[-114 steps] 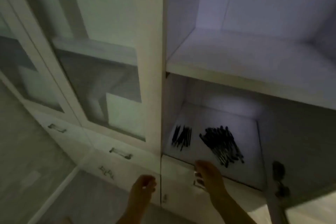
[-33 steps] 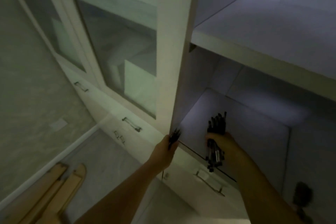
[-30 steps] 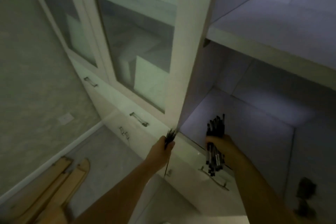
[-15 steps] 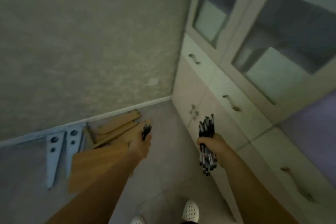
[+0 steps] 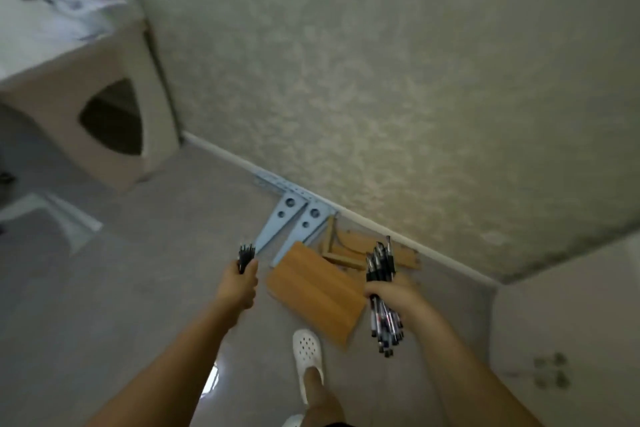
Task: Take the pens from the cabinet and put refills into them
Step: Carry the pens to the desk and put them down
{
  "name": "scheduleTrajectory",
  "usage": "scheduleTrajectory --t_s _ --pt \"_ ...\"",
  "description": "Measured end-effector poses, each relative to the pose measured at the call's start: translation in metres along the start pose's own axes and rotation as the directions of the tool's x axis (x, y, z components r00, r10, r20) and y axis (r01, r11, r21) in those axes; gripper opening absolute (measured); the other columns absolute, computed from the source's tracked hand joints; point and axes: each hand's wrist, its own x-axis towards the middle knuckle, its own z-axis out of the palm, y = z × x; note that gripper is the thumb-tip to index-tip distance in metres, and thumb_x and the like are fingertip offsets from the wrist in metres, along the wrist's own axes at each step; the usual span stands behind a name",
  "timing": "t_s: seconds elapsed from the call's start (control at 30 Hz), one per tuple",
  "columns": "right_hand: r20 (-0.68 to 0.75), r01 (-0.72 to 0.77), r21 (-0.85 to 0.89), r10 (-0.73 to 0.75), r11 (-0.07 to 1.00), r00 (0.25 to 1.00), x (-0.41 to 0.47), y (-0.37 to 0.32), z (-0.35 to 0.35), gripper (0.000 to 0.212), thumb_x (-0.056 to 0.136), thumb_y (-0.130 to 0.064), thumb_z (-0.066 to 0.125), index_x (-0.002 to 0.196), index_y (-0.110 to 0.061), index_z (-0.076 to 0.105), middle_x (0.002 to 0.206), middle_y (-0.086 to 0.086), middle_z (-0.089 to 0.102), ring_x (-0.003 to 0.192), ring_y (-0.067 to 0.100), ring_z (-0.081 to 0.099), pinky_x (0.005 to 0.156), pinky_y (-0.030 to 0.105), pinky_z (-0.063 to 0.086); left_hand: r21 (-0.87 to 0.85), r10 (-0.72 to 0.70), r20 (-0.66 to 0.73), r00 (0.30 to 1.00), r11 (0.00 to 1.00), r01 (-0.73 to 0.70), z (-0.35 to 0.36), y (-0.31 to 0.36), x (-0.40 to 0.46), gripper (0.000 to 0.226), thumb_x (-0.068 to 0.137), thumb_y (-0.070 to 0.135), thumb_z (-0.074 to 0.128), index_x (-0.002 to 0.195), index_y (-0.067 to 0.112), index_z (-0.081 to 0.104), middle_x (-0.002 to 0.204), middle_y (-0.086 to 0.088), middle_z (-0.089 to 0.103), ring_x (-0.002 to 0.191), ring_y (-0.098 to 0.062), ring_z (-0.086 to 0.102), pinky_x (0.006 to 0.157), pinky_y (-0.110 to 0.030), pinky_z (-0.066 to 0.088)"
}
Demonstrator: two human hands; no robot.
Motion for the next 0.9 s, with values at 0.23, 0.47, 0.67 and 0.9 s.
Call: scheduleTrajectory --t_s 0.23,0.47,0.67,0.9 --pt "0.257 0.184 -0.252 -0.118 0.950 0.959 0.063 -0.117 0.096 0.012 0.074 -0.004 0.072 0.074 -0.010 0.061 0.064 0.005 0.062 0.055 0.016 0.061 0.049 0.023 0.049 -0.236 -0.147 -0.233 0.961 0.967 0.090 -0.103 -0.010 0.048 0.014 0.102 0.023 0.043 0.106 0.010 0.045 0.067 -0.007 0.038 0.047 -0.014 0.030 0.043 -0.022 0.025" --pt "0.460 0.348 -0.428 -0.130 0.834 0.878 0.115 -0.226 0.192 0.021 0.076 -0.008 0.071 0.095 0.000 0.065 0.081 0.014 0.068 0.068 0.023 0.066 0.058 0.030 0.055 -0.318 -0.254 -0.441 0.861 0.941 0.115 -0.186 -0.024 0.079 0.016 0.101 0.025 0.043 0.110 0.012 0.043 0.069 -0.007 0.041 0.049 -0.015 0.034 0.042 -0.023 0.030" --pt "0.599 0.459 -0.482 -0.102 0.746 0.794 0.124 -0.298 0.278 0.013 0.080 0.002 0.066 0.079 -0.003 0.054 0.067 0.013 0.058 0.051 0.020 0.061 0.049 0.028 0.053 -0.411 -0.336 -0.532 0.778 0.905 0.109 -0.237 -0.036 0.088 0.011 0.101 0.025 0.044 0.102 0.015 0.044 0.066 -0.006 0.040 0.047 -0.015 0.032 0.039 -0.021 0.029" --pt "0.683 0.548 -0.491 -0.090 0.677 0.725 0.119 -0.361 0.389 0.011 0.081 0.005 0.064 0.084 -0.001 0.055 0.071 0.017 0.060 0.061 0.027 0.061 0.068 0.040 0.054 -0.445 -0.404 -0.580 0.708 0.885 0.140 -0.312 -0.050 0.112 0.019 0.101 0.027 0.045 0.082 0.027 0.044 0.067 -0.007 0.046 0.049 -0.015 0.037 0.043 -0.025 0.032"
